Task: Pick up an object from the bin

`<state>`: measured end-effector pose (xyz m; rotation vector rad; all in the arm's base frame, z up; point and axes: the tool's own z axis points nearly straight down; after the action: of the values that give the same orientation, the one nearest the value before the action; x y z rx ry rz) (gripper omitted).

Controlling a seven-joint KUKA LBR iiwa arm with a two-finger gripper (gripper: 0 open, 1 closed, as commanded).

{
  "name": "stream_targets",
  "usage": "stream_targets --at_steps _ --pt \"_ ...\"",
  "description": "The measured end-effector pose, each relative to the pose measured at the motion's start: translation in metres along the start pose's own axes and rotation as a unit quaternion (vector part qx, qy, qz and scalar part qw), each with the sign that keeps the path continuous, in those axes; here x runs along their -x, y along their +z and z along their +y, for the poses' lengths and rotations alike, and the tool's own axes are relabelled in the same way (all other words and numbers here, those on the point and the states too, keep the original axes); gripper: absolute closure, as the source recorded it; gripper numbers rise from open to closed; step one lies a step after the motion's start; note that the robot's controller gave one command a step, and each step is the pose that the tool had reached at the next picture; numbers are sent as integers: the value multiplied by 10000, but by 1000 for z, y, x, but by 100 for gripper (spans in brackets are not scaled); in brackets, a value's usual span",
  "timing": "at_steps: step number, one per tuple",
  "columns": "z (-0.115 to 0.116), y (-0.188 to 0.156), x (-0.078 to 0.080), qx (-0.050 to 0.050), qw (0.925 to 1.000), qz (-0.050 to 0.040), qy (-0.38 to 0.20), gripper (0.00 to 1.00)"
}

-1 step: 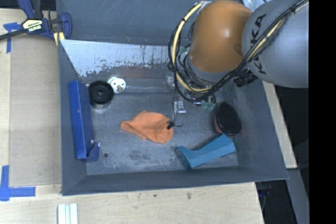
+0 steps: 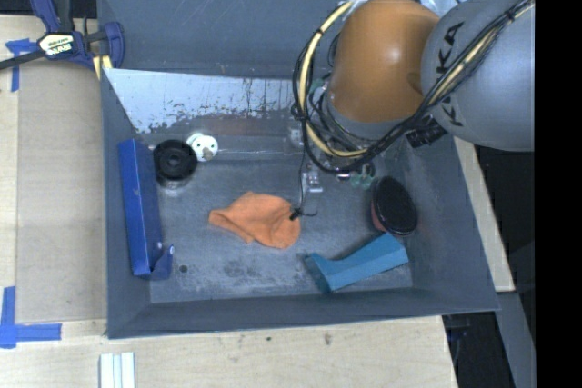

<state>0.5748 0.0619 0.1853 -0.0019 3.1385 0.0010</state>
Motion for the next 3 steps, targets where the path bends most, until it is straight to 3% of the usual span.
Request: stream_targets --at_steps 1,2,3 --pt "31 50 -6 -1 9999 -35 -117 0" --pt "40 89 -42 4 9992 8 -398 0" --pt "53 114 25 4 9996 -14 -292 100"
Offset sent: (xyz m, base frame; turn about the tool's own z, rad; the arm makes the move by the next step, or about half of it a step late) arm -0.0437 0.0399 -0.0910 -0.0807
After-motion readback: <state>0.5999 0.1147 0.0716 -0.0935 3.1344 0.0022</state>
